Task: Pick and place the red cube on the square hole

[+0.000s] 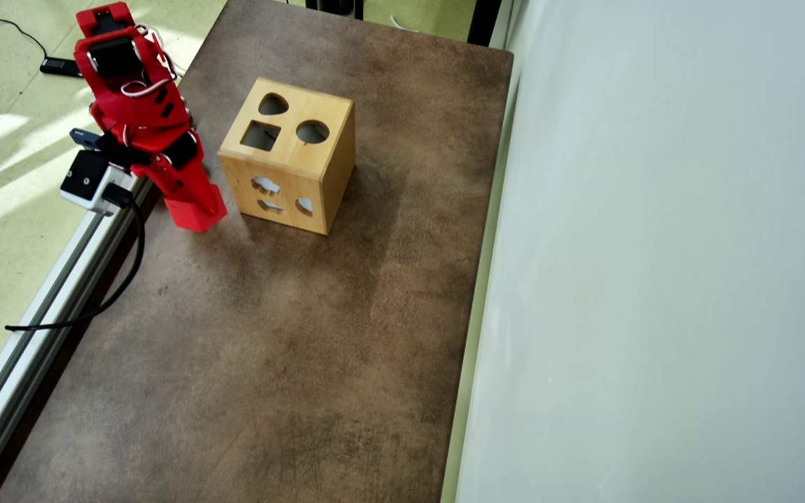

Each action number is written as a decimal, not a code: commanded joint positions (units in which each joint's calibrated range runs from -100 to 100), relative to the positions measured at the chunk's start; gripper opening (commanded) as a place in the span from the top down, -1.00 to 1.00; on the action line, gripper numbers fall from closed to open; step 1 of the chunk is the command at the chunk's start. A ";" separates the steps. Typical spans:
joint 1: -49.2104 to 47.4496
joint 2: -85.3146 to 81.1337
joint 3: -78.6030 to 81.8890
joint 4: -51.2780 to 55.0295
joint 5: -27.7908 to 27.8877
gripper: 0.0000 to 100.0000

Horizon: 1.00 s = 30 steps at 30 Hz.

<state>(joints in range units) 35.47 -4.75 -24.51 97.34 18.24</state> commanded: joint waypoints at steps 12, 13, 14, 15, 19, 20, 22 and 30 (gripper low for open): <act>-15.11 -7.27 -1.25 0.65 -7.86 0.96; -16.15 -7.27 -1.25 0.65 -8.35 0.96; -17.26 -7.27 -1.25 0.65 -8.79 0.96; -18.23 -7.27 -0.89 0.65 -9.23 0.96; -21.72 -7.44 2.96 0.65 -10.74 0.96; -22.46 -7.87 4.03 0.65 -11.09 0.96; -23.73 -9.99 6.09 0.65 -11.82 0.96; -29.15 -14.74 15.57 0.65 -15.14 0.96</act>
<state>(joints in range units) 7.94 -15.08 -11.24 97.34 4.13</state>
